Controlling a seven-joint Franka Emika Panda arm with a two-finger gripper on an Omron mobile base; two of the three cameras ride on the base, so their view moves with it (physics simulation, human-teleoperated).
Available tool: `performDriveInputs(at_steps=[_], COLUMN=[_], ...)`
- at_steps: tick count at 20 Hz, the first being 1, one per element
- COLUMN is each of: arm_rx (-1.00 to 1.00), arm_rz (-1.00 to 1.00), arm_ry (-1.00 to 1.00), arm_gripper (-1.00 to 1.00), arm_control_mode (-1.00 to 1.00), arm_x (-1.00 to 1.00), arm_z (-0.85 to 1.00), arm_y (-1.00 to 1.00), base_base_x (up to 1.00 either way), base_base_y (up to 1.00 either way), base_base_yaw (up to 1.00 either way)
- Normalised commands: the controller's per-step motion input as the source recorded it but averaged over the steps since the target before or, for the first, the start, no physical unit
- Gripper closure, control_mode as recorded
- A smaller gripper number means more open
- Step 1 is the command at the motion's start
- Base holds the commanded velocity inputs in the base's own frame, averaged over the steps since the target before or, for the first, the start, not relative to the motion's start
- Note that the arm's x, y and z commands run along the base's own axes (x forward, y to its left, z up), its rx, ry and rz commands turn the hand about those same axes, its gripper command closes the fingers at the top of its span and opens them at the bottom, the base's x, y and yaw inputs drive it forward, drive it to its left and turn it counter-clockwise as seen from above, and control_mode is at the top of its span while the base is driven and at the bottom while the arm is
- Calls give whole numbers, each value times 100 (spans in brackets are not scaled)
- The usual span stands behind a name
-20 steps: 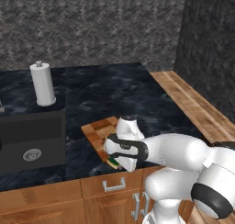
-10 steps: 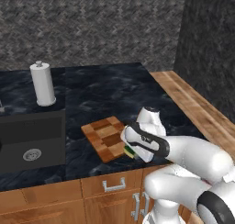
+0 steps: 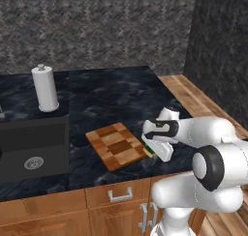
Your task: Pick up the sponge from the counter and clean the cutting board by briefly scrubbing or pressing down on the cutting board. Once finished, release the sponge.
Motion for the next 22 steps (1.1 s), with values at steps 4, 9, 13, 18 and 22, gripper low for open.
performDriveInputs(at_steps=[4,9,13,18,22], arm_rx=[0,0,0,0,7], arm_rz=[-9,-10,-8,-6,-3], arm_ry=[8,7,8,5,0], arm_gripper=[100,100,100,-100,-100], arm_control_mode=[-100,-100,-100,-100,-100], arm_x=[64,49,49,28,1], arm_z=[0,-14,-30,-48,-31], arm_y=[-43,-32,-28,-14,-11], base_base_x=[0,0,0,0,0], base_base_y=[0,0,0,0,0], base_base_yaw=[0,0,0,0,0])
